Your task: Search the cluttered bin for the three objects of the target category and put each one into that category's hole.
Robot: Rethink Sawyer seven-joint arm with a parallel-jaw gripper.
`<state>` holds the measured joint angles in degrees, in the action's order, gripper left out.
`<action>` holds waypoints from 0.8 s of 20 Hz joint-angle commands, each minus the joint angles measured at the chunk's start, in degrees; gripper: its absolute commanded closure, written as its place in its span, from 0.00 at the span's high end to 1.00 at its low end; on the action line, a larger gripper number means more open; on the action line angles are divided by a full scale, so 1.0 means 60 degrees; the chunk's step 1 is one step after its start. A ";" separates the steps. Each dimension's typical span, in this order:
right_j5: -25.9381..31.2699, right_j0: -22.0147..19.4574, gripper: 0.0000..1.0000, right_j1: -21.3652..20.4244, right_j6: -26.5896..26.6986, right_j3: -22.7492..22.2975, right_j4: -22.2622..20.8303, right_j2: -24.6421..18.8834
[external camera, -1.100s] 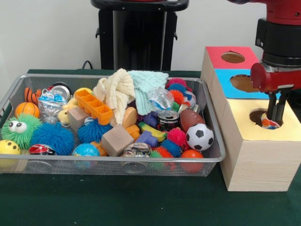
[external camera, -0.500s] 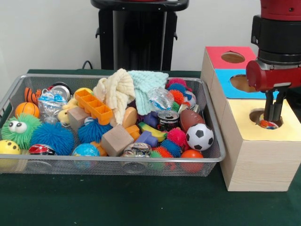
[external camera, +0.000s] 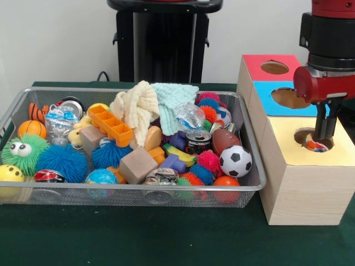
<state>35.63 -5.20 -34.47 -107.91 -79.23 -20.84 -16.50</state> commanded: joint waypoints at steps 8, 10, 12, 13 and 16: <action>0.0956 0.0103 0.00 0.0624 0.0944 -0.0067 -0.0587 -0.0202; 0.0906 0.0072 0.00 0.0638 0.0968 -0.0085 -0.0600 -0.0210; 0.0913 0.0059 0.00 0.0629 0.0976 -0.0082 -0.0588 -0.0224; 0.0907 0.0047 0.00 0.0637 0.0986 -0.0075 -0.0586 -0.0234; 0.0851 -0.0014 0.00 0.0684 0.1023 -0.0053 -0.0592 -0.0267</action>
<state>35.66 -4.15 -33.56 -107.91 -79.19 -21.21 -16.51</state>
